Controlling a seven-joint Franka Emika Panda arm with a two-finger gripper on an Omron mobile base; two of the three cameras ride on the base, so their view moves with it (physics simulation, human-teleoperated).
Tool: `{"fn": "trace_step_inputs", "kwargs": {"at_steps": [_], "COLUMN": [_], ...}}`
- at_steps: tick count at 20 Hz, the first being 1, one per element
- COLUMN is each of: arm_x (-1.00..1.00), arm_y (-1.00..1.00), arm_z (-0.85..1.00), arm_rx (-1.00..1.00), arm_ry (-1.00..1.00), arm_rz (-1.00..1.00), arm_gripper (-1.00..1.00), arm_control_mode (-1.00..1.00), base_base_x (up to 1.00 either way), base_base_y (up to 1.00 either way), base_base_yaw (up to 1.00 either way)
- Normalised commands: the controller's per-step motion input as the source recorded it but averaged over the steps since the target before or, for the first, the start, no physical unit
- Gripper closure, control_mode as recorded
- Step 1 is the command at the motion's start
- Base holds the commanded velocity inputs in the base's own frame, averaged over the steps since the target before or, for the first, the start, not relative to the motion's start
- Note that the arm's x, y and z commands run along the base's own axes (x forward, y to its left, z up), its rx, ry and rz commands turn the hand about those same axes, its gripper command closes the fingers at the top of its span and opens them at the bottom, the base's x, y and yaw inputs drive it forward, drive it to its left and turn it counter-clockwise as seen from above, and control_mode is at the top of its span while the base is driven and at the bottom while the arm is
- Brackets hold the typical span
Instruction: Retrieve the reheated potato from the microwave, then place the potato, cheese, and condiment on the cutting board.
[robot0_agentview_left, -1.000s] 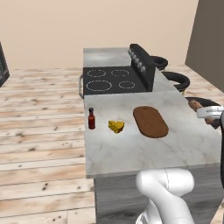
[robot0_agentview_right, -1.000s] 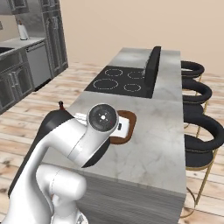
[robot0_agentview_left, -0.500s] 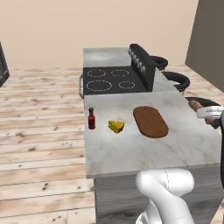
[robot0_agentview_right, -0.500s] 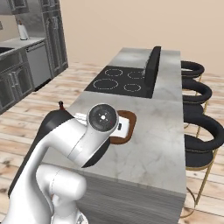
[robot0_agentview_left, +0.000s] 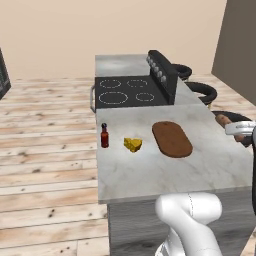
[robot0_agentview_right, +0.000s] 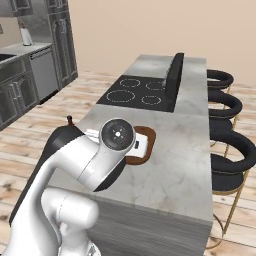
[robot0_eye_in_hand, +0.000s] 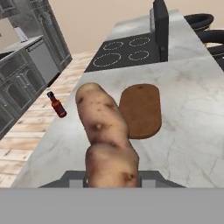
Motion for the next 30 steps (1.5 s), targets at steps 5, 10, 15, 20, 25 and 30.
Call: {"fn": "trace_step_inputs", "kwargs": {"at_steps": [5,10,15,20,25,30], "arm_x": [0.00,0.14,0.56,0.55,0.35,0.23], "arm_y": [0.00,0.04,0.13,0.08,0.02,0.00], "arm_z": [0.00,0.00,-0.03,-0.02,-0.13,-0.23], "arm_rx": [0.00,-0.05,-0.06,-0.01,0.00,0.00], "arm_ry": [0.00,0.06,0.41,0.20,-0.09,-0.22], "arm_rz": [0.00,-0.01,-0.01,0.00,0.00,0.05], "arm_gripper": [1.00,1.00,1.00,1.00,1.00,1.00], "arm_control_mode": [-1.00,-1.00,-1.00,-1.00,-1.00,-1.00], "base_base_x": [0.00,0.00,0.00,0.00,0.00,0.00], "base_base_y": [0.00,0.00,0.00,0.00,0.00,0.00], "base_base_yaw": [0.00,0.00,0.00,0.00,0.00,0.00]}}
